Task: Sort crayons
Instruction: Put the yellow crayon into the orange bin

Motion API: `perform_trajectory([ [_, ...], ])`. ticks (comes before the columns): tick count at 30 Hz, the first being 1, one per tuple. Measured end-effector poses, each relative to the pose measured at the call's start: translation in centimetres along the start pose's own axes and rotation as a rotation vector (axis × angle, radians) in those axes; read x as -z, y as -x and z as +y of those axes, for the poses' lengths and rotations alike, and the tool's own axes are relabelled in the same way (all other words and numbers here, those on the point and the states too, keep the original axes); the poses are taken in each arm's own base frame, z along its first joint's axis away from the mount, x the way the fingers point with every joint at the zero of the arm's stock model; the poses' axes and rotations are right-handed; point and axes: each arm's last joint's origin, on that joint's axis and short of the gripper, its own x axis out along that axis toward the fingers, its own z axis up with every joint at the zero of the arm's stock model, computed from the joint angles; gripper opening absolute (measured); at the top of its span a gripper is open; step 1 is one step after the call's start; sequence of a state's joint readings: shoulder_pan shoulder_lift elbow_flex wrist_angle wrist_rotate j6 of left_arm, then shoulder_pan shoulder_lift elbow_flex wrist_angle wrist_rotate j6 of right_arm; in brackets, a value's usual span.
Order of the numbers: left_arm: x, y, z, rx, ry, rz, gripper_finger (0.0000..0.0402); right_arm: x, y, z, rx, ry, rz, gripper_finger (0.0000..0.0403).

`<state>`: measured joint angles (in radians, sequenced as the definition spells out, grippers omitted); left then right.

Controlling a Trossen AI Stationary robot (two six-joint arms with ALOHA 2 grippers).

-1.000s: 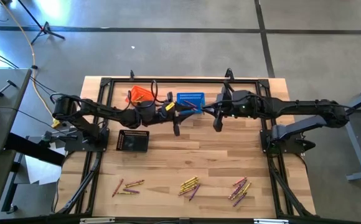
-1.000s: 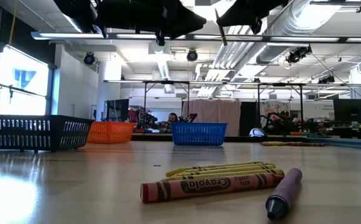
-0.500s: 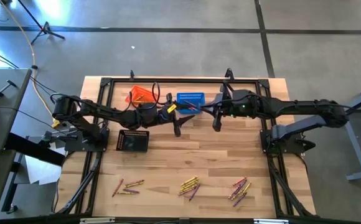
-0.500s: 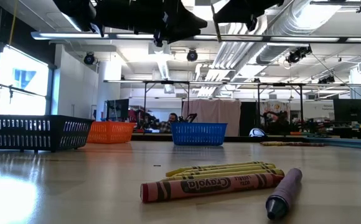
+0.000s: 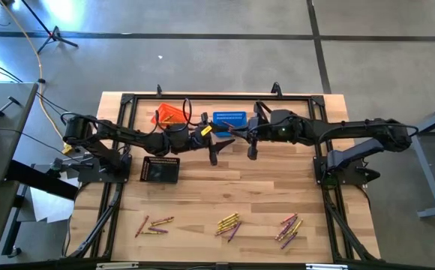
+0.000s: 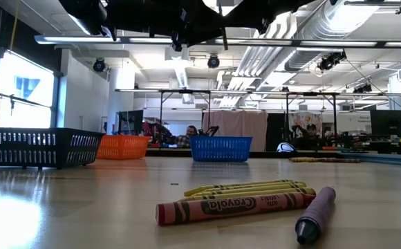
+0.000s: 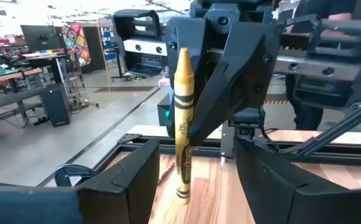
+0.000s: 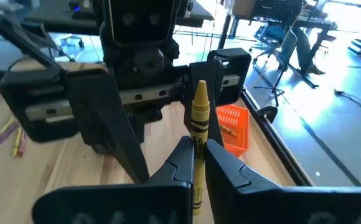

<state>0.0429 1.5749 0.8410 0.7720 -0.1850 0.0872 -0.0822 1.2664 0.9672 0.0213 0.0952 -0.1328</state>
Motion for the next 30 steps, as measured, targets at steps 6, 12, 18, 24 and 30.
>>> perform_trajectory([
  [6, -0.07, -0.01, 0.11, -0.012, 0.002, -0.007, 0.0189, -0.17, 0.02, 0.10, -0.040, 0.006, -0.021, 0.0007],
  [12, -0.08, -0.05, 0.33, -0.015, 0.010, -0.010, 0.0145, -0.14, -0.46, 0.45, -0.084, 0.007, -0.040, 0.0007],
  [18, -0.02, -0.05, 0.27, -0.003, 0.006, -0.005, 0.0087, -0.12, -0.90, 0.88, -0.092, 0.036, -0.054, 0.0007],
  [24, -0.04, -0.04, 0.23, 0.003, 0.002, -0.006, 0.0016, -0.22, -0.93, 0.83, -0.087, 0.034, -0.065, 0.0007],
  [30, -0.07, -0.04, 0.25, 0.012, 0.002, -0.007, 0.0006, -0.22, -0.91, 0.81, -0.067, 0.024, -0.062, 0.0028],
])
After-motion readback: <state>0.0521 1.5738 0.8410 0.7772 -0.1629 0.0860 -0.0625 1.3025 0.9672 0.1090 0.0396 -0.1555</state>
